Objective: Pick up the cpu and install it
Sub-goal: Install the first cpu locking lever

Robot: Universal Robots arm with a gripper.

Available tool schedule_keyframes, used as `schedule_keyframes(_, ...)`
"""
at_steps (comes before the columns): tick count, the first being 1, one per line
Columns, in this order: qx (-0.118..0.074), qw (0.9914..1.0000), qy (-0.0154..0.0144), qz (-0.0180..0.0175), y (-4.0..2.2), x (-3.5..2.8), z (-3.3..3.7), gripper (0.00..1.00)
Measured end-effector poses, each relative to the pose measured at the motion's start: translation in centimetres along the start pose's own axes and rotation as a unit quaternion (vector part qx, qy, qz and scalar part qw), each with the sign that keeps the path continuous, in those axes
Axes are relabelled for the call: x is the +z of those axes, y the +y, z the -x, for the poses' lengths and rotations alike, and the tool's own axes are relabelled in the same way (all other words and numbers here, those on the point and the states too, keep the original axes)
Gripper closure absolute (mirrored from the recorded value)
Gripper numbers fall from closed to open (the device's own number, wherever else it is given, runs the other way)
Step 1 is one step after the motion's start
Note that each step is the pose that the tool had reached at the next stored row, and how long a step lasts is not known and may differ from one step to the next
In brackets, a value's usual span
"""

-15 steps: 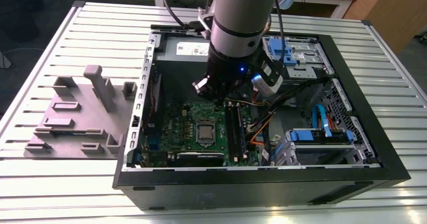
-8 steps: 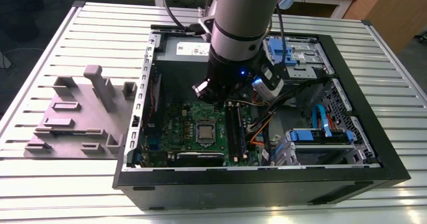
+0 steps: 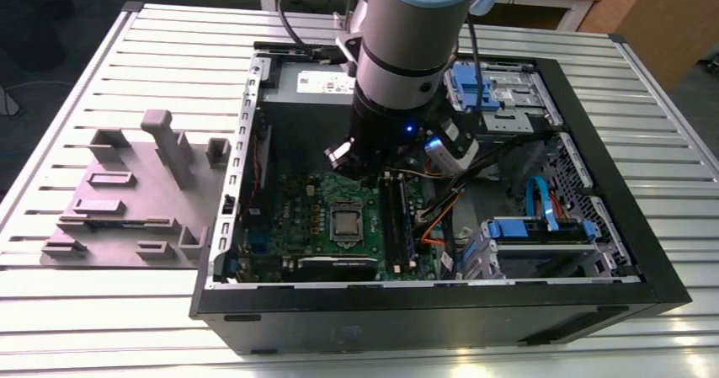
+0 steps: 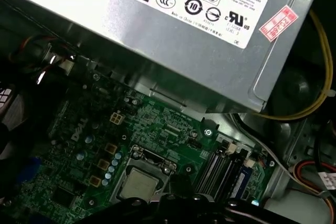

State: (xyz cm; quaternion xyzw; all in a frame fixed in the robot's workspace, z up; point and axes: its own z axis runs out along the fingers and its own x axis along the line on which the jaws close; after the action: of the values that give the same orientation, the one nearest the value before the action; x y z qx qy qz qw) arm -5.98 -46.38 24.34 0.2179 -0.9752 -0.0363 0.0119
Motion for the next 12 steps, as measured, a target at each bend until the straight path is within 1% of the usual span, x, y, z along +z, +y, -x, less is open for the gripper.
schedule_keyframes(3, 0.002, 1.0, 0.0005, -0.0013, -0.12, 0.15, -0.04, 0.9)
schedule_keyframes(12, 0.007, 0.99995, 0.0028, -0.0072, -0.6, 0.37, -0.26, 0.9)
